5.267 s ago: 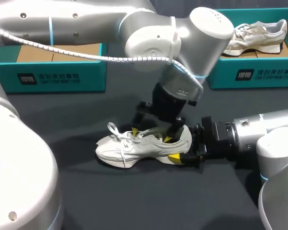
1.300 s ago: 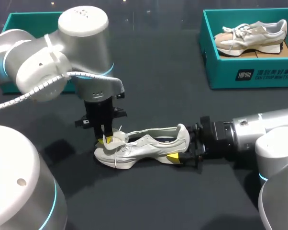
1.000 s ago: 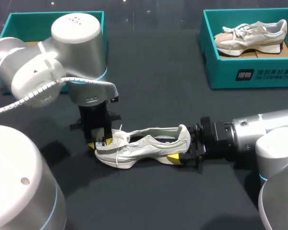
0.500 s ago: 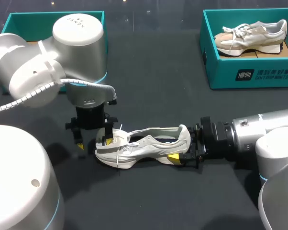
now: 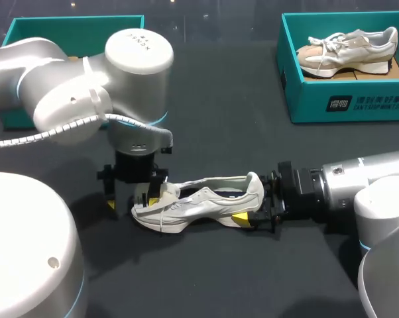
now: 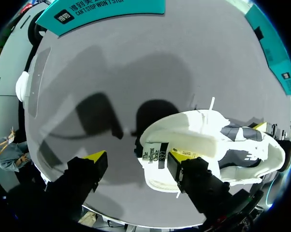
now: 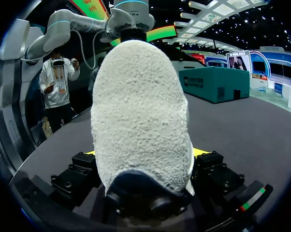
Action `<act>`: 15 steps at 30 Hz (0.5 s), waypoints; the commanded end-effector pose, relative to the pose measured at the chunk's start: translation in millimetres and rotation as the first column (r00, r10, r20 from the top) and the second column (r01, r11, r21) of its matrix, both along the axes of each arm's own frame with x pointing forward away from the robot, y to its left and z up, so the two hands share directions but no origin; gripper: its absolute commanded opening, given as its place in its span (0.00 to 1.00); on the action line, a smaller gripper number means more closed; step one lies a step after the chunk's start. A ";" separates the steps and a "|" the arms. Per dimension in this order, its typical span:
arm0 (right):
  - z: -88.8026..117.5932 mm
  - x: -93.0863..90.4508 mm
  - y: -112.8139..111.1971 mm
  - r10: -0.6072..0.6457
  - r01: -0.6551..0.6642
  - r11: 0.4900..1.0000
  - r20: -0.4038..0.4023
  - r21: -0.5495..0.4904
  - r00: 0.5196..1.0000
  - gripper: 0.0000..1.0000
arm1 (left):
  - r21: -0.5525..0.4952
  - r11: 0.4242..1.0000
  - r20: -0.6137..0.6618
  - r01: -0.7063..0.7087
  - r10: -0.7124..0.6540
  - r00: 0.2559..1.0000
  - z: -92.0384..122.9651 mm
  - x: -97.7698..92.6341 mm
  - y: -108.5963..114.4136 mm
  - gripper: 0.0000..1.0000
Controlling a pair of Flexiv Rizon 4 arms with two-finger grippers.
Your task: Take the shoe out of the shoebox, open the shoe tongue, remove and reinsert the insole, then place the shoe into the shoebox
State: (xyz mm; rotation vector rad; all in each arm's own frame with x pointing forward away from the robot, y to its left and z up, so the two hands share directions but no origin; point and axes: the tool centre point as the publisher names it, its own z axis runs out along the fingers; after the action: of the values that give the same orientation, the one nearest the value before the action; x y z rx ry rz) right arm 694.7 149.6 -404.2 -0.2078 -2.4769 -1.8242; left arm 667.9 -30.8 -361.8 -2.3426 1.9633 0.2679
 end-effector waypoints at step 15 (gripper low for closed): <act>-1.1 -0.7 -0.4 -0.001 0.001 1.000 -0.002 -0.004 1.000 0.00 | -0.122 0.987 0.135 0.106 -0.089 0.987 88.2 6.4 -14.6 0.82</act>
State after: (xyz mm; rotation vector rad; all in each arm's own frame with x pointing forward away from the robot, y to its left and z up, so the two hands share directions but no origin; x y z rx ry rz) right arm 694.6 149.1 -404.8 -0.2081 -2.4770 -1.8235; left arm 683.4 -57.7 -299.3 -2.2640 2.0723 0.0583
